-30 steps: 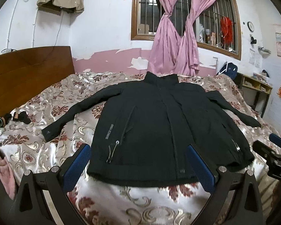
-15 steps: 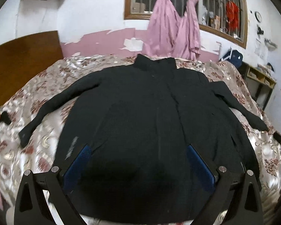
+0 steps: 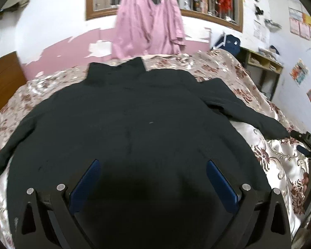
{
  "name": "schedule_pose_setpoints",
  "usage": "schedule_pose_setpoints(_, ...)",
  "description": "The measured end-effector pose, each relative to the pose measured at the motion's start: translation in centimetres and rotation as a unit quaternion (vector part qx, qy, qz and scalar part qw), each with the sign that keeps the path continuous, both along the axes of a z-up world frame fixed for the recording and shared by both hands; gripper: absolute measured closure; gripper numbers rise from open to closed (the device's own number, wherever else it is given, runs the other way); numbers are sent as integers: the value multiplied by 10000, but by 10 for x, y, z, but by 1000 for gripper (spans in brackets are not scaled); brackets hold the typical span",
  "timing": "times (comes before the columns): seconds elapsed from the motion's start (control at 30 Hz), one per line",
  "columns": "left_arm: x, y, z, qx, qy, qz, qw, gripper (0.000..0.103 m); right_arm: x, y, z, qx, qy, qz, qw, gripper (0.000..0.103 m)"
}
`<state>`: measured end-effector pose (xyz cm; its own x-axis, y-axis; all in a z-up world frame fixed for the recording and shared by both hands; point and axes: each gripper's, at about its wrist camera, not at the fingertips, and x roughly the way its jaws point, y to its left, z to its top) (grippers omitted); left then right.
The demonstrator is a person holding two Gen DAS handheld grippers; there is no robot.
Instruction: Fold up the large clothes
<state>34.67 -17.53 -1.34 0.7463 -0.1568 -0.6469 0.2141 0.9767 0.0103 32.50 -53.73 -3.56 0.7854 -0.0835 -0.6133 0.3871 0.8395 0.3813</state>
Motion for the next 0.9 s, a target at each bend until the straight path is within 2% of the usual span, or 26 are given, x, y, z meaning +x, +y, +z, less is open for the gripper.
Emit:
schedule_pose_setpoints(0.13,33,-28,-6,152,85,-170,9997,1,33,-45,-37,686,312,-232,9969,1)
schedule_pose_setpoints(0.23,52,-40,-10,154,223,-189,9995,1,58,-69,-67,1198,729,-278,9897,1)
schedule_pose_setpoints(0.33,73,-53,-14,103,329,-265,9991,1,69,-81,-81,1409,595,-299,9878,1)
schedule_pose_setpoints(0.4,88,-63,-16,44,363,-427,9984,1,76,-89,-87,1579,345,-370,9862,1)
schedule_pose_setpoints(0.47,102,-73,-17,-139,360,-704,9968,1,85,-97,-92,1918,171,-499,9800,1)
schedule_pose_setpoints(0.57,118,-86,-15,-282,272,-893,9952,1,103,-109,-104,2337,135,-830,9687,4)
schedule_pose_setpoints(0.6,126,-91,-14,-316,251,-926,9949,1,108,-111,-107,2443,117,-928,9652,8)
schedule_pose_setpoints(0.67,142,-98,-14,-363,303,-888,9949,1,117,-116,-114,2604,0,-1180,9583,38)
schedule_pose_setpoints(0.73,159,-104,-18,-416,421,-805,9950,1,122,-118,-120,2793,30,-1449,9492,51)
schedule_pose_setpoints(0.83,176,-109,-28,-434,624,-722,9945,1,124,-121,-125,2983,18,-1765,9380,77)
schedule_pose_setpoints(0.9,185,-114,-39,-283,822,-656,9941,1,123,-124,-122,2954,-2,-1781,9386,86)
